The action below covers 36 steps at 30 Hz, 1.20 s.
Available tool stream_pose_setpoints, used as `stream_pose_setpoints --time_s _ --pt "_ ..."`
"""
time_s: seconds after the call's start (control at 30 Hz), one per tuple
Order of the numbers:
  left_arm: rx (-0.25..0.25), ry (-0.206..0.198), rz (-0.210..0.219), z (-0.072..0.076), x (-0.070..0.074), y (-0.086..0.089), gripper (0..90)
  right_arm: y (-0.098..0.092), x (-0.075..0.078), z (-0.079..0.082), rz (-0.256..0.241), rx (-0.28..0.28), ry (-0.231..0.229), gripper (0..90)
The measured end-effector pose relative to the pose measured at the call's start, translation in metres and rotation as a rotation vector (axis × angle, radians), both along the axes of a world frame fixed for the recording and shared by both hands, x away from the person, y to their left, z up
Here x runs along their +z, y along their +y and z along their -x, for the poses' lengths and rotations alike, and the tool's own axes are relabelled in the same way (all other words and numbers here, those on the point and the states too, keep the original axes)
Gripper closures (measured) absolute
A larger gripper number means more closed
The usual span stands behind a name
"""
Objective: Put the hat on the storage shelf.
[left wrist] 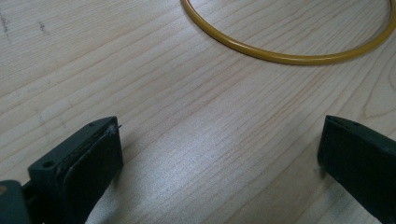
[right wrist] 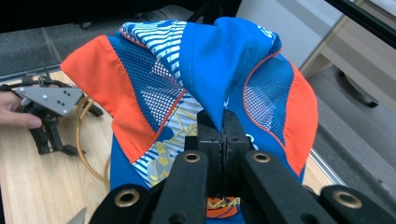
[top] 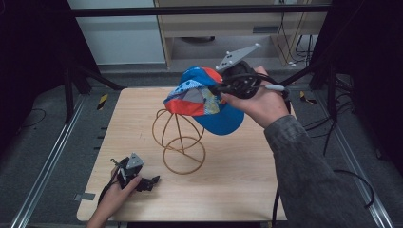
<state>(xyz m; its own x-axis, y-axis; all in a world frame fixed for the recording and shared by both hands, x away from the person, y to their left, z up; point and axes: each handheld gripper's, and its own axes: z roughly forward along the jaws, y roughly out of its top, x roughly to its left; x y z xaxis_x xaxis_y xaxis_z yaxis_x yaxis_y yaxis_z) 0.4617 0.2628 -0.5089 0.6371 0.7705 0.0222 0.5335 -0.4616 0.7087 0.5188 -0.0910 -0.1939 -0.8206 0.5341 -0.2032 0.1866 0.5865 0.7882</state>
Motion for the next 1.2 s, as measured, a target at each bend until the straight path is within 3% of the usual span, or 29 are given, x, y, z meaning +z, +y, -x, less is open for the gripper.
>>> stream_pose_setpoints --time_s 0.27,0.7,1.2 --pt "0.002 -0.001 0.002 0.000 0.000 0.000 0.0 0.033 0.001 -0.007 0.039 0.036 0.009 89.6" --pt "0.000 -0.001 0.003 0.000 0.000 0.000 0.0 0.060 0.003 -0.010 0.072 0.069 0.003 89.6" --pt "-0.001 -0.001 0.002 0.000 0.000 -0.001 0.0 0.089 -0.008 -0.016 0.098 0.098 0.026 89.4"
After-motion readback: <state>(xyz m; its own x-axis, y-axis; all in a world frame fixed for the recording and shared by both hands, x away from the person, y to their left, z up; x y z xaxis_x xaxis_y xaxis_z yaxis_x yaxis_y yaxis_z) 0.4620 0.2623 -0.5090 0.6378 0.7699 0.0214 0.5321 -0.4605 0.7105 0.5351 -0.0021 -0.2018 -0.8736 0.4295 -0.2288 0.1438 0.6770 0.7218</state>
